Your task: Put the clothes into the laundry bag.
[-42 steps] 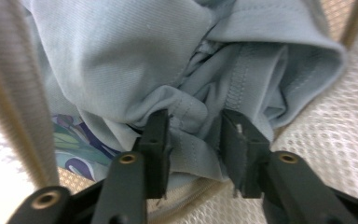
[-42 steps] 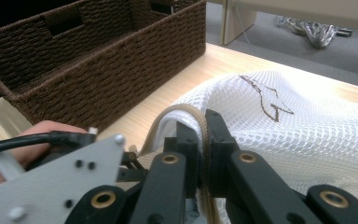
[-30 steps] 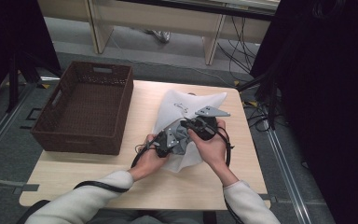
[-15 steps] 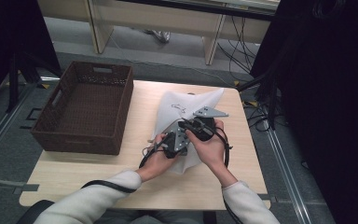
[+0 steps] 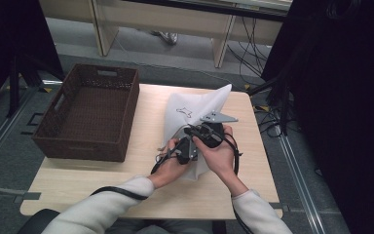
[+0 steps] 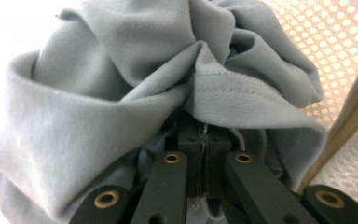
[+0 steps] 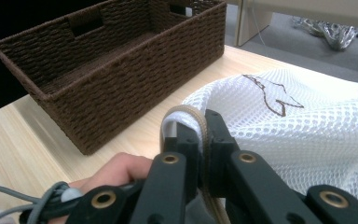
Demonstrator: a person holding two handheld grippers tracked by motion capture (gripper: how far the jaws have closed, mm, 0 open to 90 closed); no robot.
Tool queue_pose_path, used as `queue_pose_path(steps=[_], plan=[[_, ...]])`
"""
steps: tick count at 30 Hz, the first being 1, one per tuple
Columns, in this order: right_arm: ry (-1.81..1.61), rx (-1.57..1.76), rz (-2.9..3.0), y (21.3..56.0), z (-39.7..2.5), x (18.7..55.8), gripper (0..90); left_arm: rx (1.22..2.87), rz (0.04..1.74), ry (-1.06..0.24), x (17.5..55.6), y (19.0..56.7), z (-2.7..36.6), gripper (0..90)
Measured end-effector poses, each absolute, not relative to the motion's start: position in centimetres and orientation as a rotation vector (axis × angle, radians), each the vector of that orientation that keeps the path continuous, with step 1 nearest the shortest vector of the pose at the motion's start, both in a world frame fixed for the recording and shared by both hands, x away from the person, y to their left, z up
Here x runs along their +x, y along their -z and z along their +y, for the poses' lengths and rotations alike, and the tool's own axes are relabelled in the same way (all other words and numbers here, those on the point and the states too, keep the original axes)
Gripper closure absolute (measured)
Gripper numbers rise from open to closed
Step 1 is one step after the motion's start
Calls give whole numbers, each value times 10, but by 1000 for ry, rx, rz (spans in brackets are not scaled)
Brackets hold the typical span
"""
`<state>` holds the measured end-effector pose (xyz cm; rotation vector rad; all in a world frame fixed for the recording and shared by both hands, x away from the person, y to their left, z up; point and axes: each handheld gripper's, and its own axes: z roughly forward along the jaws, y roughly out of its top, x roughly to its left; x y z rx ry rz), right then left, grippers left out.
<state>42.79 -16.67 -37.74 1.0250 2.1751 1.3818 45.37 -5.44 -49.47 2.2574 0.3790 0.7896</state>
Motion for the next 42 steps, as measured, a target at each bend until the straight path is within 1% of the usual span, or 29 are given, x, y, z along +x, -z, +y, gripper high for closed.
queue_pose_path(steps=[1, 2, 4, 5, 6, 7, 8, 9, 10, 11, 13, 14, 15, 16, 20, 21, 22, 23, 24, 25, 27, 28, 29, 31, 32, 37, 39, 41, 42], plan=[[-1374, 1007, 2192, 377, -168, 428, 873, 2277, 325, -826, 457, 491, -54, 874], [-1388, 1044, 2177, 377, -166, 427, 874, 2269, 360, -816, 456, 492, -55, 874], [-1384, 1064, 2180, 376, -167, 426, 873, 2266, 365, -827, 457, 492, -56, 873], [-1389, 1061, 2187, 376, -167, 427, 873, 2117, 529, -857, 453, 500, -62, 874], [-1375, 1057, 2192, 376, -168, 427, 873, 2103, 571, -857, 452, 502, -64, 873], [-1374, 1057, 2190, 376, -169, 427, 874, 2234, 415, -864, 457, 495, -59, 872], [-1373, 1069, 2192, 376, -168, 426, 873, 2274, 396, -856, 458, 494, -59, 873], [-1374, 1055, 2194, 376, -169, 427, 873, 2122, 554, -883, 454, 501, -64, 873], [-1370, 1060, 2192, 377, -169, 427, 874, 2118, 551, -894, 455, 502, -65, 872], [-1373, 1060, 2187, 377, -169, 427, 873, 2089, 623, -864, 452, 505, -68, 872], [-1365, 1037, 2196, 378, -170, 429, 873, 2099, 629, -866, 453, 506, -69, 871], [-1354, 1069, 2195, 378, -170, 428, 873, 2087, 666, -848, 452, 509, -72, 870], [-1354, 1063, 2166, 380, -169, 428, 873, 2191, 585, -851, 454, 505, -69, 870], [-1350, 1060, 2160, 381, -170, 430, 873, 2291, 431, -861, 460, 498, -66, 869], [-1334, 1076, 2183, 379, -172, 429, 873, 2296, 411, -861, 460, 498, -66, 855], [-1333, 1082, 2171, 379, -173, 430, 873, 2243, 470, -870, 458, 500, -66, 844], [-1331, 1077, 2180, 379, -175, 430, 873, 2242, 437, -896, 459, 498, -65, 828], [-1327, 1072, 2177, 380, -176, 431, 873, 2229, 479, -821, 454, 501, -65, 809], [-1324, 1046, 2180, 380, -178, 433, 873, 2208, 499, -800, 452, 502, -64, 786], [-1317, 1091, 2174, 381, -179, 432, 873, 2211, 468, -875, 452, 499, -61, 762], [-1326, 1100, 2166, 383, -181, 434, 872, 2158, 535, -811, 445, 501, -59, 710], [-1312, 1116, 2167, 383, -183, 434, 872, 2178, 473, -770, 445, 500, -56, 682], [-1315, 1112, 2152, 384, -184, 435, 873, 2177, 468, -748, 443, 499, -52, 651], [-1304, 1135, 2159, 383, -187, 436, 872, 2162, 482, -757, 438, 496, -43, 611], [-1317, 1124, 2143, 383, -188, 437, 872, 2147, 475, -704, 436, 496, -40, 594], [-1301, 1134, 2148, 383, -189, 438, 872, 2132, 500, -623, 429, 495, -30, 561], [-1299, 1121, 2152, 383, -190, 438, 872, 2089, 540, -584, 426, 497, -33, 553], [-1302, 1143, 2157, 382, -189, 437, 872, 2106, 537, -573, 427, 500, -38, 544], [-1278, 1087, 2149, 383, -191, 439, 872, 2151, 516, -588, 429, 500, -38, 545]])
